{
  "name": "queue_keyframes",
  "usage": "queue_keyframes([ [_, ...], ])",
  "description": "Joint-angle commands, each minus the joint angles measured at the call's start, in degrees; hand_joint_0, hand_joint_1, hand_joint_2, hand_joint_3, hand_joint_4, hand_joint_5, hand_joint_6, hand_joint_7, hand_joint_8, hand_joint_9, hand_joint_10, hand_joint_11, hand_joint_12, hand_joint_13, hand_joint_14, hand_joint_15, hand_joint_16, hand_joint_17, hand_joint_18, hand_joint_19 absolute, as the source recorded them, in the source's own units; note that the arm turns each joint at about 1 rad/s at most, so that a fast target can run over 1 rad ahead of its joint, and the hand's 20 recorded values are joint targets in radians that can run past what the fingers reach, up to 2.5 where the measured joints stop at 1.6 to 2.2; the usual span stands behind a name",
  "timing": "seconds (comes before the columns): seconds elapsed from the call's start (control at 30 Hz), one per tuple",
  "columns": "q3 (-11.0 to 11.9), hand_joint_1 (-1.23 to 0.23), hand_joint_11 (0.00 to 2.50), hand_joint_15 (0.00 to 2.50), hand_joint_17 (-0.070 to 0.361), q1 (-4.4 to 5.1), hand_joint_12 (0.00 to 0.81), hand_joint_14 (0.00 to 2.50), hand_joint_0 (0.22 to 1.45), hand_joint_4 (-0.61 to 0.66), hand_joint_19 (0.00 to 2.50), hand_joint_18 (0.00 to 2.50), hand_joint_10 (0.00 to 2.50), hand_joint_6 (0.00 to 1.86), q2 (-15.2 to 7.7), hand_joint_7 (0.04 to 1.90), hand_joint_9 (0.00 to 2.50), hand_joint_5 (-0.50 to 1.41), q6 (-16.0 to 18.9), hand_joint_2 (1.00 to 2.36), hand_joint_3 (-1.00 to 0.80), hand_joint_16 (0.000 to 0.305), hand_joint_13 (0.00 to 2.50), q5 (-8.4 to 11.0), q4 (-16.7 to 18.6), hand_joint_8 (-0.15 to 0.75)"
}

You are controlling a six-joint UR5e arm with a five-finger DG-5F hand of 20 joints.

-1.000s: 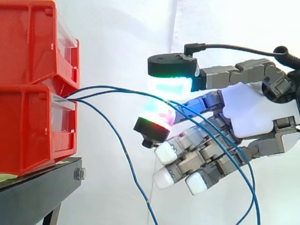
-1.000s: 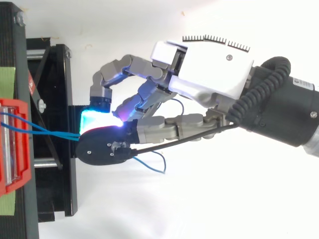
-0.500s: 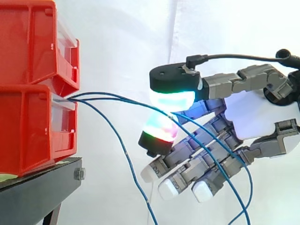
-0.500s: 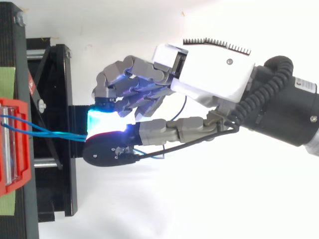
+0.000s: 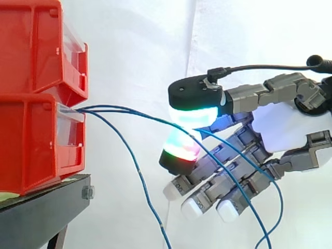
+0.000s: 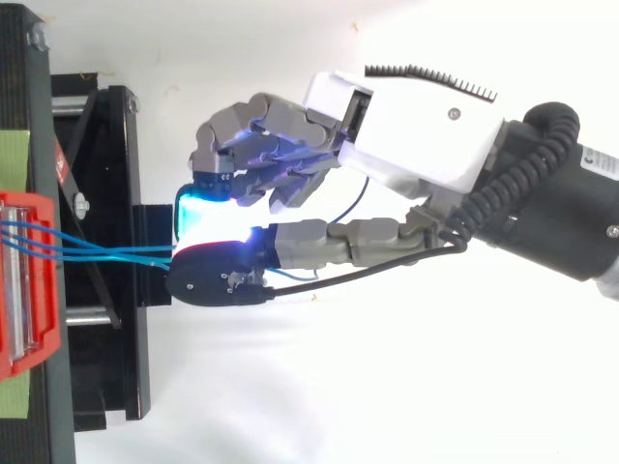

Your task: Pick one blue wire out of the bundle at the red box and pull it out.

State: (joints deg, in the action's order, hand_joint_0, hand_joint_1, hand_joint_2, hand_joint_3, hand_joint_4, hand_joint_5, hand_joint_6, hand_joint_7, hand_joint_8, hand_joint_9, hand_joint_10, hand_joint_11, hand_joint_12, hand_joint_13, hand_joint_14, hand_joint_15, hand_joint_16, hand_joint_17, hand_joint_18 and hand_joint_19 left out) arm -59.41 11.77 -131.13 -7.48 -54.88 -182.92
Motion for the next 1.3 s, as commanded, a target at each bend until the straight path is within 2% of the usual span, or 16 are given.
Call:
queue_keyframes([
  [0.0, 0.00, -0.83, 0.00, 0.24, 0.138, 0.09, 0.471, 0.01, 0.57, -0.01, 0.38, 0.77, 0.00, 0.88, 0.26, 1.17, 0.53, -0.09, -0.60, 1.00, 0.01, 0.061, 0.70, 0.91, -0.24, 0.290],
  [0.53, 0.00, -0.82, 0.01, 0.26, 0.139, 0.88, 0.471, 0.01, 0.57, 0.02, 0.39, 0.77, 0.00, 0.88, 1.76, 1.16, 0.59, -0.09, -2.10, 1.00, 0.01, 0.062, 0.72, 7.68, -3.32, 0.303],
  [1.03, -0.35, -0.82, 0.05, 0.27, 0.139, 1.32, 0.474, 0.01, 0.57, 0.03, 0.38, 0.78, 0.00, 0.88, 1.76, 1.17, 0.63, -0.09, -2.27, 1.00, 0.01, 0.062, 0.73, 7.85, -3.50, 0.315],
  [1.17, -3.34, -0.82, 0.05, 0.27, 0.139, 1.41, 0.475, 0.01, 0.57, 0.03, 0.39, 0.78, 0.00, 0.88, 1.76, 1.17, 0.63, -0.09, -2.01, 1.00, 0.01, 0.062, 0.73, 7.68, -3.15, 0.317],
  [1.2, -5.98, -0.82, 0.06, 0.27, 0.138, 1.59, 0.475, 0.01, 0.57, 0.03, 0.39, 0.78, 0.00, 0.88, 1.76, 1.17, 0.63, -0.09, -1.83, 1.00, 0.01, 0.062, 0.73, 7.24, -0.60, 0.317],
  [1.23, -6.94, -0.82, 0.05, 0.27, 0.139, 1.68, 0.475, 0.01, 0.57, 0.03, 0.39, 0.78, 0.00, 0.88, 1.76, 1.17, 0.63, -0.09, -1.92, 1.00, 0.01, 0.062, 0.73, 6.98, 2.22, 0.315],
  [1.27, -7.03, -0.82, 0.05, 0.27, 0.138, 1.68, 0.474, 0.01, 0.57, 0.03, 0.39, 0.78, 0.00, 0.88, 1.76, 1.18, 0.63, -0.09, -1.92, 1.00, 0.01, 0.061, 0.73, 6.89, 3.18, 0.316],
])
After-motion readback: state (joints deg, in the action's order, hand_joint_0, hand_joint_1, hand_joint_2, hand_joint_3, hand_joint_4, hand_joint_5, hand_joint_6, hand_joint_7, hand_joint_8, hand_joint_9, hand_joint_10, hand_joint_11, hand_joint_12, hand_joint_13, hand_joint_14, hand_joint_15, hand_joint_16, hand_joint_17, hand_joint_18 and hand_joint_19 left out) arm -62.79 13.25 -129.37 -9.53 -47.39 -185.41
